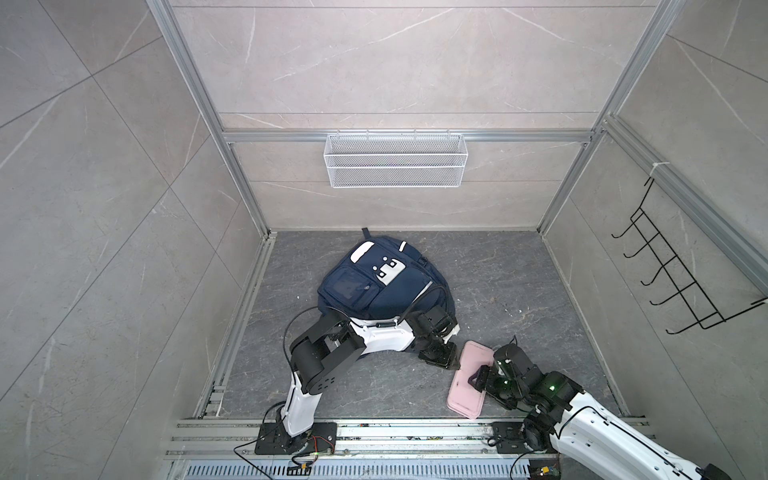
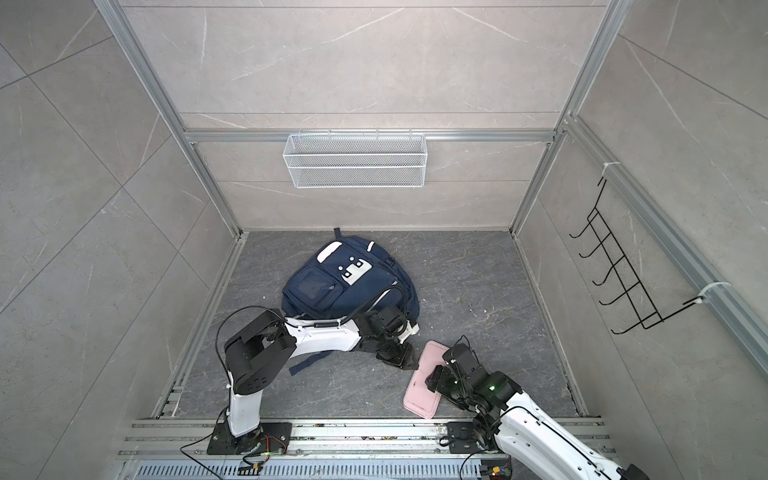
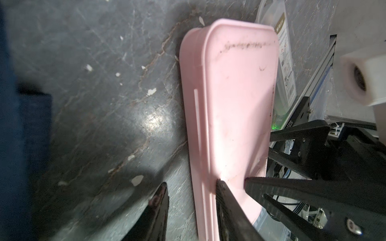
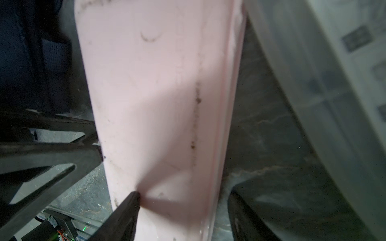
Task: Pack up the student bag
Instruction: 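Grasp the pink pencil case end with the right gripper while left waits beside backpack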
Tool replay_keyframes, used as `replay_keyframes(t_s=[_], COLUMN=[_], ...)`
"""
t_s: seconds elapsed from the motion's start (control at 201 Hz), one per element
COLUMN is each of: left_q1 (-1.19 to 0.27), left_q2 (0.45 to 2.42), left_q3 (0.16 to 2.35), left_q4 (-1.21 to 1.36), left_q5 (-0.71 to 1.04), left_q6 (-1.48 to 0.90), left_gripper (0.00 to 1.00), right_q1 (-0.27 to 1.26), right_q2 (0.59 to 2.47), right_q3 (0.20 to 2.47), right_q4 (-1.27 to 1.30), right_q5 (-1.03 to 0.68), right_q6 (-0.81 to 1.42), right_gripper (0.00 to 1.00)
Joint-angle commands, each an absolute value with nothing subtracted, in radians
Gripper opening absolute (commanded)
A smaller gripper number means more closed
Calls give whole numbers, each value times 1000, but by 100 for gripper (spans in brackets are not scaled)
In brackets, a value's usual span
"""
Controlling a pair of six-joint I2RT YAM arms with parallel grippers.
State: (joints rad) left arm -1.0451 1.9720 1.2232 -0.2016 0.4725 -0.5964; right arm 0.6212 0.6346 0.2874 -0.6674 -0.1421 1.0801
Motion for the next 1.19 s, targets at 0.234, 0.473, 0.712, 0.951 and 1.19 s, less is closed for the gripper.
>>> replay_keyframes(t_s=[0.234,0.473,0.712,0.951,1.19], left_q1=[-1048,-1048,-1048,-1048,-1047], left_q2=[2011,2029,2033,2045,2037], left_q3=[1217,1215,1237,1257,1267], left_q4=[-215,-244,-279,-292,-311], left_q5=[460,462,454,458,445], left_q6=[-605,-593,-576,-573,-568], left_gripper=[35,35,35,35,36], right_q1=[605,598,592,588,585], right_q2=[667,687,651,613,574], right_q3=[245,260,243,272,283], right_q4=[-609,-532,-484,-482,-473], right_q5=[-108,-111,-122,-132,-158], right_q6=[1091,1074,1053,990,967], right_gripper=[69,69,68,68,68])
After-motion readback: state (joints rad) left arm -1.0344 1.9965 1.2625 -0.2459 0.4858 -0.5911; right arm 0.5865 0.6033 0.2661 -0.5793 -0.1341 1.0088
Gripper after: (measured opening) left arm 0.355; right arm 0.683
